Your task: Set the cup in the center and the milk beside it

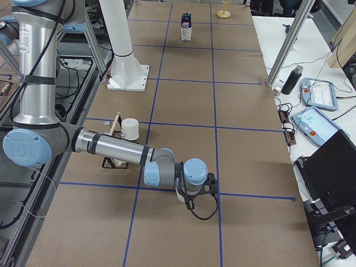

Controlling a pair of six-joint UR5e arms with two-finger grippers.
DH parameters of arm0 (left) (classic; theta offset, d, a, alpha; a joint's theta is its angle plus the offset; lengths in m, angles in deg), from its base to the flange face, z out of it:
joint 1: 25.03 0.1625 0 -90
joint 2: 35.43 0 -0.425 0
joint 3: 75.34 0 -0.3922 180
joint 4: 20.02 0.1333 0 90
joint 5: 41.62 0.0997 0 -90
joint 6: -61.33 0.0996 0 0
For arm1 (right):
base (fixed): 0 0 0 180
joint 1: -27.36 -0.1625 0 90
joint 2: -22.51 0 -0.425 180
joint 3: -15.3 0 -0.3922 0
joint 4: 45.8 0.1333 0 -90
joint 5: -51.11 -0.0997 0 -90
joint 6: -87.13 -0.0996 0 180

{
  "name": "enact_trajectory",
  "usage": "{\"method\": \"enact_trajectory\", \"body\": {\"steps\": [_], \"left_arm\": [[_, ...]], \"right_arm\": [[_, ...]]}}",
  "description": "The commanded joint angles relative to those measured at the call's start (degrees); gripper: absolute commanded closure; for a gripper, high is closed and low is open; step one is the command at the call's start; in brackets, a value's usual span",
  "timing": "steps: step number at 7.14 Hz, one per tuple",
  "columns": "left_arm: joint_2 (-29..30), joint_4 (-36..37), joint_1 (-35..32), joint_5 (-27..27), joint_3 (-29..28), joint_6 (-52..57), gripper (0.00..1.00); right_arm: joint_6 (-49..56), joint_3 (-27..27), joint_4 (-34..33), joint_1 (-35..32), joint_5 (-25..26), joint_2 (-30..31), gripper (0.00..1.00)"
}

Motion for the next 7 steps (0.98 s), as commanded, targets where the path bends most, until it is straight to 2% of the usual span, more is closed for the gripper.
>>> {"method": "enact_trajectory", "body": {"steps": [1,2,3,4,5,6,7], "left_arm": [[-1.8,-2.6,0.0,0.0,-0.4,-0.2,0.02],[-2.1,-4.3,0.0,-0.1,-1.7,-0.2,0.02],[-2.1,-4.9,0.0,-0.1,-1.9,-0.3,0.02],[-2.0,-4.9,0.1,-0.1,-2.2,-0.2,0.02],[-1.9,-4.9,0.2,-0.1,-2.0,-0.3,0.02],[-1.7,-4.9,0.2,-0.1,-2.1,-0.3,0.02],[-1.7,-4.9,0.2,-0.1,-1.9,-0.3,0.02]], "right_arm": [[-16.0,14.2,-3.8,10.6,-0.8,-2.2,1.00],[-35.2,15.7,-3.7,19.8,0.1,-11.4,1.00],[-51.1,15.2,-4.1,30.7,6.1,-21.4,1.00],[-63.0,12.5,-5.9,37.7,9.5,-31.4,1.00],[-68.3,6.2,-6.0,41.6,10.3,-41.1,1.00],[-67.8,0.0,-5.4,44.6,11.5,-47.6,1.00],[-60.1,-2.3,-4.9,47.4,13.7,-49.4,1.00]]}}
